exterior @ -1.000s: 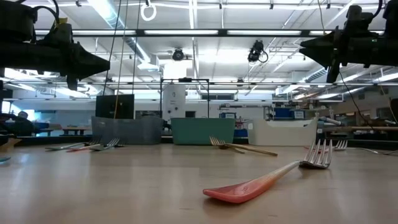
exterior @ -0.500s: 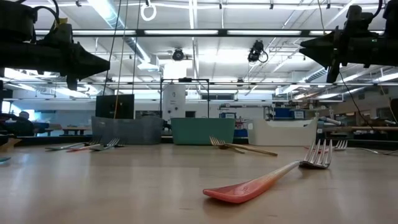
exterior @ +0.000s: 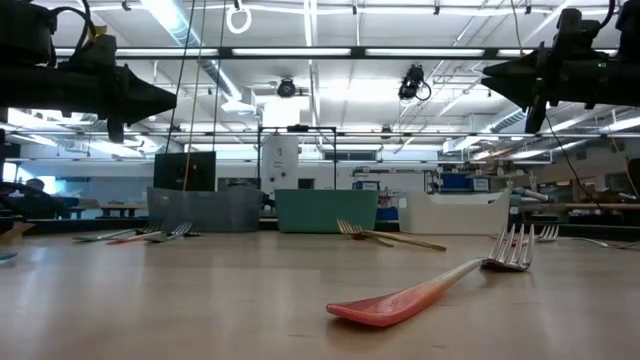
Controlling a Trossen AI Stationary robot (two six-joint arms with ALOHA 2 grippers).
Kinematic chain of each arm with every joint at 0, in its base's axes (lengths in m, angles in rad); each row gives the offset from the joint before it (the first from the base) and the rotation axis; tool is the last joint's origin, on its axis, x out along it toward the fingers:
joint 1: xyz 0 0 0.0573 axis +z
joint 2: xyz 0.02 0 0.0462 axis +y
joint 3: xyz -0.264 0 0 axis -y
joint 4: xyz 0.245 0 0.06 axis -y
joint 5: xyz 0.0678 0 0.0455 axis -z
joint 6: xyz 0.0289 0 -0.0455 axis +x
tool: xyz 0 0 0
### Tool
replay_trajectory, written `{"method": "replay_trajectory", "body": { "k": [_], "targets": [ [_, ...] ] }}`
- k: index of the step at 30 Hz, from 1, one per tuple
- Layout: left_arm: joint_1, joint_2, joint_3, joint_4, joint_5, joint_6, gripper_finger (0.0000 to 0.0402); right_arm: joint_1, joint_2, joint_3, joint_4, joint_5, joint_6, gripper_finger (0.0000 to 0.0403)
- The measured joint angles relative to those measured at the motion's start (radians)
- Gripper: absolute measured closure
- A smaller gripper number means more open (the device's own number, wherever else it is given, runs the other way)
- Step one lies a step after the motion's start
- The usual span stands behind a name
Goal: Sort silverware by color (type)
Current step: Put the gold fork into the green bin
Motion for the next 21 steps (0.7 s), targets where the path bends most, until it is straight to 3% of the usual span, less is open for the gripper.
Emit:
{"method": "replay_trajectory", "body": {
  "k": [13,21],
  "targets": [
    [0.0,0.0,0.0,0.003,-0.024,-0.013,0.0328,0.0,0.0,0.0,0.002,0.0,0.0,0.0307],
    [0.0,0.001,0.0,0.003,-0.043,-0.043,0.0328,0.0,0.0,0.0,0.145,0.108,0.113,0.0307]
  ]
}}
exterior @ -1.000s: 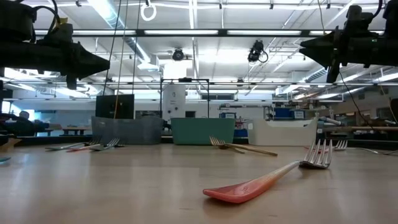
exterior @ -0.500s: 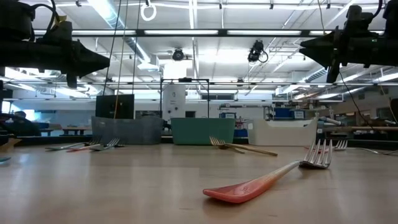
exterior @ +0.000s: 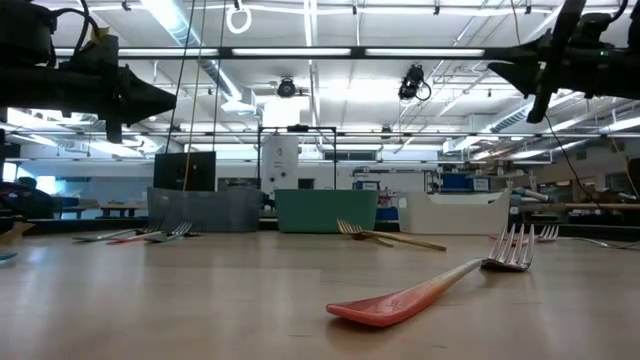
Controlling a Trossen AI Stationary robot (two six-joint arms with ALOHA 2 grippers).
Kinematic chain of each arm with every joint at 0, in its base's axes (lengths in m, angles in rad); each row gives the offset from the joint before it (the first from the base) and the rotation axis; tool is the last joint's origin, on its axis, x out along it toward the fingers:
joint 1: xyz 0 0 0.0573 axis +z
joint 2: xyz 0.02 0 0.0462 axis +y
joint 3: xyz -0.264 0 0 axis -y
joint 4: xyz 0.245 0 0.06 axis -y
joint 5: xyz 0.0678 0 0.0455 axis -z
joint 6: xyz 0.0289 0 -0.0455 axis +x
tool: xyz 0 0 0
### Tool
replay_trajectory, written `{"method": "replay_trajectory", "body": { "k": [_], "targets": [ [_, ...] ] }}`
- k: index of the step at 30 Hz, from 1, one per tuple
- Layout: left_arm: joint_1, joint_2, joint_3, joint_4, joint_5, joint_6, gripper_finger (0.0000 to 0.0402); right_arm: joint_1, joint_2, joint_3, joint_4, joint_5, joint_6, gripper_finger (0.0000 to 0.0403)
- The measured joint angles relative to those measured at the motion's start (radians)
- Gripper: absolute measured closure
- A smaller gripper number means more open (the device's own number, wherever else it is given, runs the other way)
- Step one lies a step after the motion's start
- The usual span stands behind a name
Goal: Sort silverware by color (type)
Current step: Put the gold fork into the green bin
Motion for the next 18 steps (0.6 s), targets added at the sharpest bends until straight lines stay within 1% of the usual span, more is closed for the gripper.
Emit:
{"method": "replay_trajectory", "body": {
  "k": [2,4,6,9,13,14,15,18],
  "targets": [
    [0.0,0.0,0.0,0.0,-0.023,-0.019,0.0328,0.0,0.0,0.0,0.025,0.005,-0.005,0.0307],
    [0.0,0.0,0.0,0.0,-0.055,-0.032,0.0328,-0.001,0.0,0.0,0.041,0.041,-0.032,0.0307],
    [0.0,0.0,0.0,0.0,-0.091,-0.074,0.0328,-0.001,0.0,0.0,0.044,0.082,-0.013,0.0307],
    [0.0,0.0,0.0,0.003,-0.155,-0.166,0.0328,-0.001,0.0,0.0,0.052,0.102,0.059,0.0307],
    [0.0,0.0,0.0,0.01,-0.277,-0.332,0.0328,-0.001,0.0,0.0,0.054,0.144,0.07,0.0307],
    [0.0,0.0,0.0,0.016,-0.293,-0.358,0.0328,-0.001,0.0,0.0,0.054,0.161,0.07,0.0307],
    [0.0,0.0,0.0,0.027,-0.295,-0.362,0.0328,-0.001,0.0,0.0,0.054,0.172,0.07,0.0307],
    [0.0,0.0,0.0,0.039,-0.288,-0.289,0.0328,-0.001,0.0,0.0,0.054,0.204,0.07,0.0307]
  ]
}}
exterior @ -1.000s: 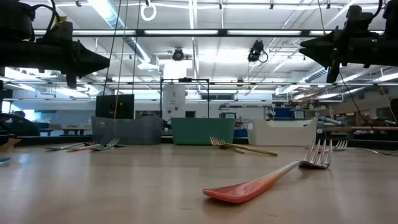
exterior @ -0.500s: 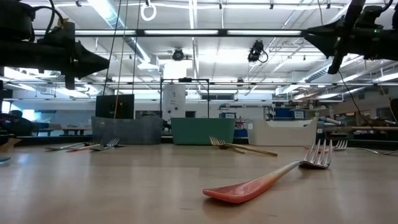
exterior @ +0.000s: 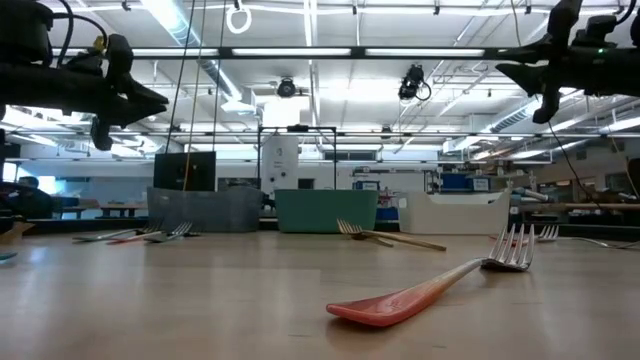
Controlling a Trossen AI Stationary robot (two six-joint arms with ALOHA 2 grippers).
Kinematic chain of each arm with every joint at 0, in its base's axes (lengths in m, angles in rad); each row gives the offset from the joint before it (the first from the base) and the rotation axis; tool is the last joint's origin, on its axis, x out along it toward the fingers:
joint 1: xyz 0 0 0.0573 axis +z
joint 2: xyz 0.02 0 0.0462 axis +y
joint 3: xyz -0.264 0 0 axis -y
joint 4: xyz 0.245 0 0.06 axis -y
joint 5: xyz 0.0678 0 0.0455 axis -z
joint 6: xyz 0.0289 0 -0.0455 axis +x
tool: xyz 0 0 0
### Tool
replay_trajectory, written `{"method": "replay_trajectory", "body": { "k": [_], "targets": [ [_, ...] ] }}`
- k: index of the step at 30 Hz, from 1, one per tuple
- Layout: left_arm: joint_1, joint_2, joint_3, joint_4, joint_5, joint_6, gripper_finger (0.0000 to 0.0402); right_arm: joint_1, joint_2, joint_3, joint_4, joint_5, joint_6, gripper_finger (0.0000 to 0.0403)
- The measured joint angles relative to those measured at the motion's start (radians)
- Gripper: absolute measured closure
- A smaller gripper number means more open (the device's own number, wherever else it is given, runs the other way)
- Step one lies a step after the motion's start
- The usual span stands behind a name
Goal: Sort silverware by color (type)
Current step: Put the gold fork into the green bin
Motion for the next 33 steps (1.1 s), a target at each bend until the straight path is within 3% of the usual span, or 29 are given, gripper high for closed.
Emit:
{"method": "replay_trajectory", "body": {
  "k": [6,9,14,19,24,28,33],
  "targets": [
    [0.0,0.0,0.0,-0.003,0.01,0.083,0.0328,0.0,0.0,0.0,0.0,0.004,-0.006,0.0307],
    [0.0,0.0,0.0,-0.003,0.01,0.095,0.0328,0.0,0.0,0.0,-0.014,0.003,-0.074,0.0307],
    [0.0,0.0,0.0,0.003,0.012,0.242,0.0328,0.0,0.004,0.0,-0.062,-0.041,-0.183,0.0307],
    [0.0,0.0,0.011,0.103,0.023,0.271,0.0321,0.0,0.007,0.0,0.016,-0.018,-0.179,0.0307],
    [0.0,0.034,0.135,0.113,0.008,0.351,0.0304,0.0,0.009,0.063,0.042,0.056,-0.184,0.0307],
    [0.0,0.129,0.265,0.07,-0.004,0.371,0.0304,0.0,0.048,0.162,0.042,0.061,-0.208,0.0307],
    [0.0,0.305,0.472,-0.179,-0.003,0.442,0.0303,0.0,0.17,0.337,-0.011,0.06,-0.334,0.0307]
  ]
}}
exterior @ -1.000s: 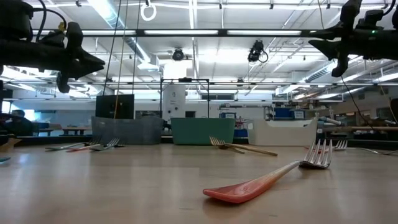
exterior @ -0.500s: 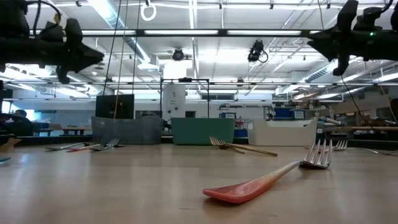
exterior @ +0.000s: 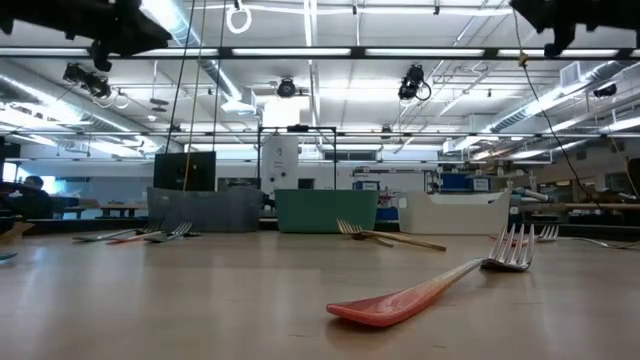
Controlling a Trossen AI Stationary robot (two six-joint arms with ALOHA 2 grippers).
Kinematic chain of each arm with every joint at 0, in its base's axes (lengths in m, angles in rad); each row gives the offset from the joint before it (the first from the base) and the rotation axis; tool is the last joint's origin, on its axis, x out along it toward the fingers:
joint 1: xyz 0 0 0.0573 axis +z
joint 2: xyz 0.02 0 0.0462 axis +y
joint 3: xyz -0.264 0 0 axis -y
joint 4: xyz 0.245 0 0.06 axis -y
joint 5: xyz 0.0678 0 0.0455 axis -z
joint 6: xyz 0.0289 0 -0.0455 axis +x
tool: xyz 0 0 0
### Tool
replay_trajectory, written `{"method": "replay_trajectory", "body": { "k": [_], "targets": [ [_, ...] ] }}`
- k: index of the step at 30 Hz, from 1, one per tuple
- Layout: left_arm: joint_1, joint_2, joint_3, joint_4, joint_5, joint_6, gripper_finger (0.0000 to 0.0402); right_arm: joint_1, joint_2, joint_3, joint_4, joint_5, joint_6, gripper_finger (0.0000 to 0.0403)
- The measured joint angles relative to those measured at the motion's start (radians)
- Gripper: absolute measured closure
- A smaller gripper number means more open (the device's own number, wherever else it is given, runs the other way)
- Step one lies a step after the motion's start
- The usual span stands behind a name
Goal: Sort silverware by color (type)
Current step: Put the gold fork into the green bin
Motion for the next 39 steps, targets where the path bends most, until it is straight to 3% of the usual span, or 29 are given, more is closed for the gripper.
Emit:
{"method": "replay_trajectory", "body": {
  "k": [5,9,19,28,34,39],
  "targets": [
    [0.0,0.175,0.183,-0.3,0.0,0.043,0.0303,0.0,0.148,0.19,-0.231,-0.047,-0.16,0.0307],
    [0.0,0.291,0.28,-0.526,0.0,-0.067,0.0303,0.0,0.227,0.315,-0.429,-0.025,-0.196,0.0307],
    [-0.003,0.501,0.212,-0.919,0.0,-0.425,0.0303,0.0,0.316,0.378,-0.593,0.055,-0.131,0.0307],
    [-0.086,0.581,0.105,-0.841,0.0,-0.541,0.0303,-0.001,0.387,0.378,-0.6,0.055,-0.145,0.0307],
    [-0.142,0.608,0.101,-0.724,0.008,-0.545,0.0303,-0.001,0.445,0.378,-0.6,0.052,-0.138,0.0307],
    [-0.204,0.597,0.101,-0.51,0.076,-0.544,0.0303,0.002,0.485,0.379,-0.716,-0.088,-0.134,0.0307]
  ]
}}
